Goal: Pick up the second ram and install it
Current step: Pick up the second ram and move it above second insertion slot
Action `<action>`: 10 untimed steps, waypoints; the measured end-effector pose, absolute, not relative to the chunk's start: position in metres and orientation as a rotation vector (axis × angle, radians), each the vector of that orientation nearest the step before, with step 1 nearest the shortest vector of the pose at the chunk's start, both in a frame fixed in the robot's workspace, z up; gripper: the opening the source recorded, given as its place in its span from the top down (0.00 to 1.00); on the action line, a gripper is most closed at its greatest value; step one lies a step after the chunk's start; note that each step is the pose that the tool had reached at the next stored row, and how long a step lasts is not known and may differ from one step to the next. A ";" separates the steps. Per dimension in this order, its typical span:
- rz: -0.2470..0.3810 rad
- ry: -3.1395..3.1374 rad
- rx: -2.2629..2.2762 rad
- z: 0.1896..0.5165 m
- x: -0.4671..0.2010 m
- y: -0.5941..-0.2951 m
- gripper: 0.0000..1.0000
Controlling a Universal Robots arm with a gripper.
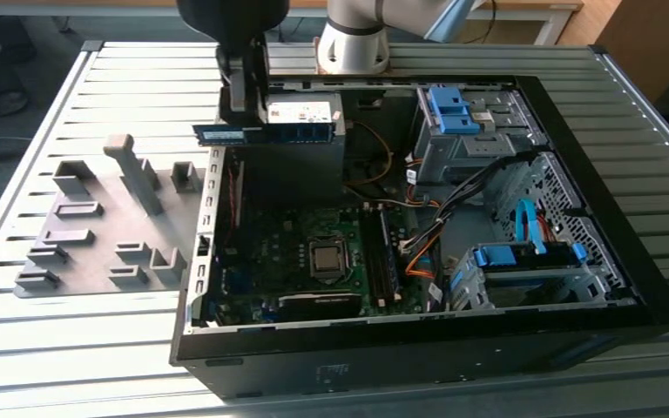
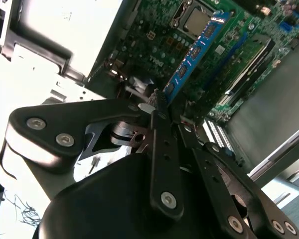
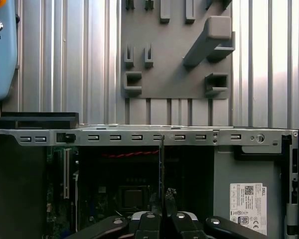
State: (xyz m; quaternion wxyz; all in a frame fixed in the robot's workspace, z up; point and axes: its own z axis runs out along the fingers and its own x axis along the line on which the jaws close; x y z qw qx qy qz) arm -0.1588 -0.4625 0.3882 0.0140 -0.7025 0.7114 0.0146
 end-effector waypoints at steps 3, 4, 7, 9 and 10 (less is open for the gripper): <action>0.045 2.215 -2.188 0.388 -0.153 -0.463 0.86; 0.045 2.215 -2.188 0.388 -0.151 -0.463 0.86; 0.046 2.215 -2.188 0.388 -0.145 -0.463 0.86; 0.045 2.215 -2.187 0.388 -0.141 -0.463 0.86; 0.045 2.215 -2.188 0.388 -0.140 -0.463 0.86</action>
